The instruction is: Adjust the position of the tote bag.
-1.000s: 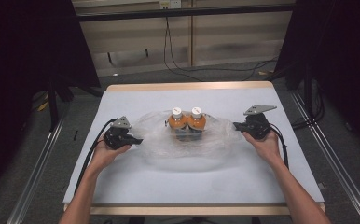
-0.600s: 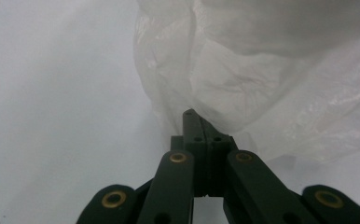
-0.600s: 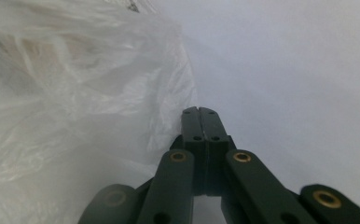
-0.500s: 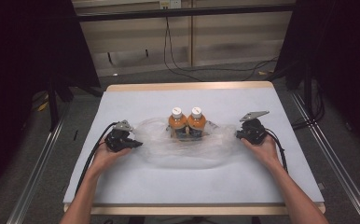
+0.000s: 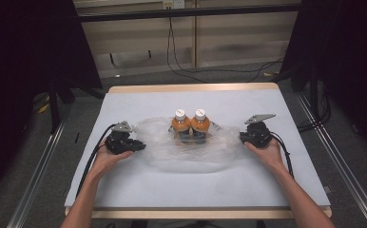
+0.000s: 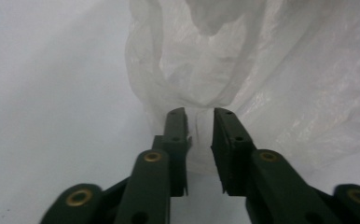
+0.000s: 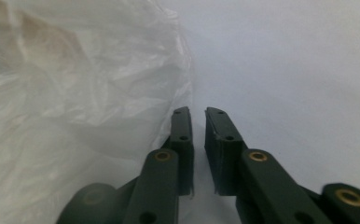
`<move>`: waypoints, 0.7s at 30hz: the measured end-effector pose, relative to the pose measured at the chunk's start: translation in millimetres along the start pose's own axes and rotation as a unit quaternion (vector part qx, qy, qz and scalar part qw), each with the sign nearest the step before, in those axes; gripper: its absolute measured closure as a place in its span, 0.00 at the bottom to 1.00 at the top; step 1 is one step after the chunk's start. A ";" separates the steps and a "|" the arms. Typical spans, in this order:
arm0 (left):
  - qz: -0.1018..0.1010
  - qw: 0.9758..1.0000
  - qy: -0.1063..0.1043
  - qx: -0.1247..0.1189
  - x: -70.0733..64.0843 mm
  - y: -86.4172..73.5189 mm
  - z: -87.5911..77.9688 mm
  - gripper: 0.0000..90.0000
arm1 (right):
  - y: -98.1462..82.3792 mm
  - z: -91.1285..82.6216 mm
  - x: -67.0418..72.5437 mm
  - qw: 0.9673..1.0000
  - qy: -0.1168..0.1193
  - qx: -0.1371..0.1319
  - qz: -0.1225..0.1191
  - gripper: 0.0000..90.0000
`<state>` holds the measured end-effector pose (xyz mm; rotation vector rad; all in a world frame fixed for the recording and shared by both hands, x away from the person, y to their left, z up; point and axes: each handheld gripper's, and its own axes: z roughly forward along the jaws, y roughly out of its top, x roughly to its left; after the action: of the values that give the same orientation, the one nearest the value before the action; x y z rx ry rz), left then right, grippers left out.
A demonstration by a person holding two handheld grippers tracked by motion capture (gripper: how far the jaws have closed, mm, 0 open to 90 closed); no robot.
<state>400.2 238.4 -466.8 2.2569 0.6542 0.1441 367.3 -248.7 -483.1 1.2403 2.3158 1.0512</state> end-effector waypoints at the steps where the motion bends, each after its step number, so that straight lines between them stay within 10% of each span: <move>1: 0.000 1.000 0.003 -0.003 -0.7 0.6 -1.8 0.78 | 0.6 -1.2 0.4 1.000 0.001 -0.006 -0.002 0.86; 9: -0.013 0.999 0.017 -0.045 -0.5 3.3 -19.9 0.49 | 7.4 -23.9 -3.0 0.997 0.002 -0.071 0.020 0.63; 21: -0.028 0.992 0.053 -0.112 4.7 6.2 -57.4 0.39 | 17.5 -53.3 -5.0 0.992 0.006 -0.125 0.034 0.51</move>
<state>389.8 274.5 -422.7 2.0238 0.7192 0.2981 350.1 -271.0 -434.4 1.2234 2.0846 1.3280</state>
